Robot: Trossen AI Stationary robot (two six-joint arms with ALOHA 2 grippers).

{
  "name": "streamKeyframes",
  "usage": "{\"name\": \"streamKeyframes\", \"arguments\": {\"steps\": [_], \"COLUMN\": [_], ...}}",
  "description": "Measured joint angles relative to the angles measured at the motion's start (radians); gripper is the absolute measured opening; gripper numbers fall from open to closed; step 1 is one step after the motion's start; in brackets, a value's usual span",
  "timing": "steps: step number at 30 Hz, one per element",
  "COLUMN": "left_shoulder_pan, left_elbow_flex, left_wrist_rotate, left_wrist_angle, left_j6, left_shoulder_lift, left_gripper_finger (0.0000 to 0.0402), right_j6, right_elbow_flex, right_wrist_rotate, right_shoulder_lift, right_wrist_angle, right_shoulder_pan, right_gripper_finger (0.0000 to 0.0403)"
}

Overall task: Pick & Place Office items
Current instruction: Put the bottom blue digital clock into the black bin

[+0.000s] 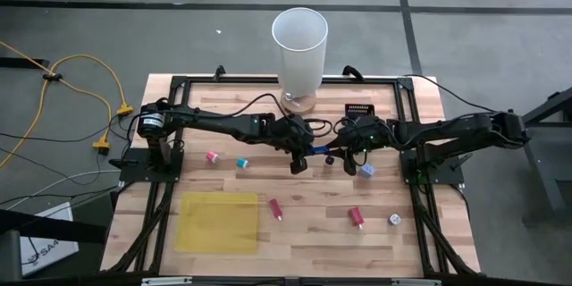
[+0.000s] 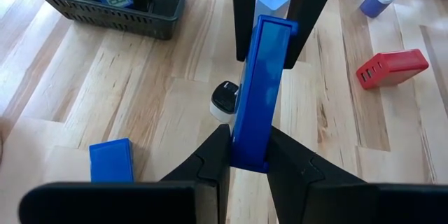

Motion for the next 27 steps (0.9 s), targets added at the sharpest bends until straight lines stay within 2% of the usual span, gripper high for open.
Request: {"name": "streamKeyframes", "arguments": {"steps": [12, 27], "left_shoulder_pan": [0.0, -0.017], "left_elbow_flex": [0.0, 0.0], "left_wrist_rotate": [-0.002, -0.001], "left_wrist_angle": [0.001, 0.013], "left_j6": [-0.023, 0.027], "left_shoulder_lift": [0.0, 0.0], "left_gripper_finger": [0.0074, 0.0172], "right_j6": [-0.014, -0.015], "right_elbow_flex": [0.0, 0.0], "right_wrist_rotate": [-0.002, -0.004], "right_shoulder_lift": [0.0, 0.0], "right_wrist_angle": [0.0, 0.0], "right_shoulder_pan": [0.0, 0.0], "right_gripper_finger": [0.0065, 0.0064]}}
